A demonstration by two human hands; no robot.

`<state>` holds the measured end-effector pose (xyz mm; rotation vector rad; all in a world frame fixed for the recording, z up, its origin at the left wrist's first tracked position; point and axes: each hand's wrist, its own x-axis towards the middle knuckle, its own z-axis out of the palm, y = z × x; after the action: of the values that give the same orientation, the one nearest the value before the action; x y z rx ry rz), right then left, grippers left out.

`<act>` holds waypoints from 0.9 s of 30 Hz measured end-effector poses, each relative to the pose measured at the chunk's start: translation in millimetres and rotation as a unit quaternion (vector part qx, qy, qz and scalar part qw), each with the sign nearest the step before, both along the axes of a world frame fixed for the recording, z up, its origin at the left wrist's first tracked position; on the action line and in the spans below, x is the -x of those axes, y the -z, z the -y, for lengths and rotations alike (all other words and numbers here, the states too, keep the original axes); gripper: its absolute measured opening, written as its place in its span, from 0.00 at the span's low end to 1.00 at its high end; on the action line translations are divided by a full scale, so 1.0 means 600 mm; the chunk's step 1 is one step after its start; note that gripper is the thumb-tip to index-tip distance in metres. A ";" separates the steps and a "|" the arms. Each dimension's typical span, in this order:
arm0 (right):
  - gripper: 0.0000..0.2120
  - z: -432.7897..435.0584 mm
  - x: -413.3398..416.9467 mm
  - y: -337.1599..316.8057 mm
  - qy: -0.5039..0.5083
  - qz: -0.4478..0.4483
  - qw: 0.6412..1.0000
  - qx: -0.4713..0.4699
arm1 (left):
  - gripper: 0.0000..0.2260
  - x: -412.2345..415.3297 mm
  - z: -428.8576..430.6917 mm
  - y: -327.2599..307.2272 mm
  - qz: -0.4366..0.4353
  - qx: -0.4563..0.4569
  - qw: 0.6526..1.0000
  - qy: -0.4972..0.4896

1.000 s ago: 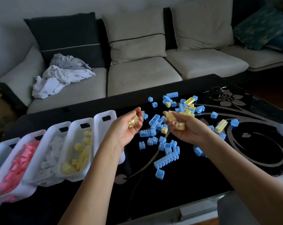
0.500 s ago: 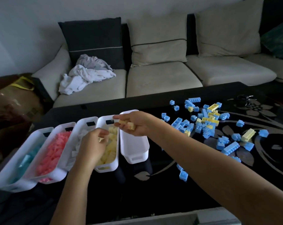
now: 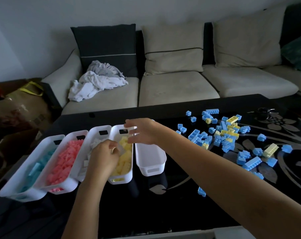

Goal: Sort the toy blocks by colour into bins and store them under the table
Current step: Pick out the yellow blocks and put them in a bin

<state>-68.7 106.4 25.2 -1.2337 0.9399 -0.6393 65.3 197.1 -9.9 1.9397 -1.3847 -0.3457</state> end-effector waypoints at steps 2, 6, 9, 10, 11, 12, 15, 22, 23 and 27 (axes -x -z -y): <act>0.15 -0.003 0.039 -0.008 -0.032 0.012 0.999 -0.009 | 0.10 0.010 -0.001 -0.004 -0.012 0.025 1.000 0.010; 0.11 -0.005 0.142 -0.009 0.010 -0.080 0.995 0.060 | 0.08 0.056 0.000 -0.014 -0.035 0.062 0.994 0.080; 0.06 -0.002 0.244 0.006 0.042 -0.156 0.979 0.128 | 0.08 0.106 0.006 -0.022 -0.036 0.080 0.984 0.152; 0.05 0.007 0.281 0.018 0.055 -0.180 0.971 0.149 | 0.08 0.125 0.009 -0.025 -0.030 0.080 0.980 0.177; 0.06 0.011 0.315 0.025 0.076 -0.210 0.961 0.164 | 0.08 0.146 0.013 -0.028 -0.026 0.074 0.976 0.204; 0.07 0.017 0.353 0.035 0.106 -0.233 0.950 0.177 | 0.08 0.172 0.021 -0.030 -0.025 0.064 0.970 0.233; 0.08 0.022 0.435 0.060 0.189 -0.322 0.902 0.216 | 0.08 0.240 0.045 -0.027 -0.013 0.052 0.950 0.307; 0.08 0.020 0.492 0.110 0.211 -0.440 0.842 0.230 | 0.09 0.366 0.124 0.030 0.098 -0.036 0.937 0.332; 0.11 0.019 0.493 0.114 0.201 -0.451 0.839 0.228 | 0.10 0.377 0.133 0.040 0.120 -0.046 0.936 0.327; 0.20 0.021 0.491 0.126 0.136 -0.466 0.841 0.240 | 0.08 0.391 0.156 0.072 0.155 -0.077 0.941 0.292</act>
<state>-363.2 93.9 -50.5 -1.9467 1.8702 -0.4871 -169.3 103.6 -53.4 1.7153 -2.2013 -0.4462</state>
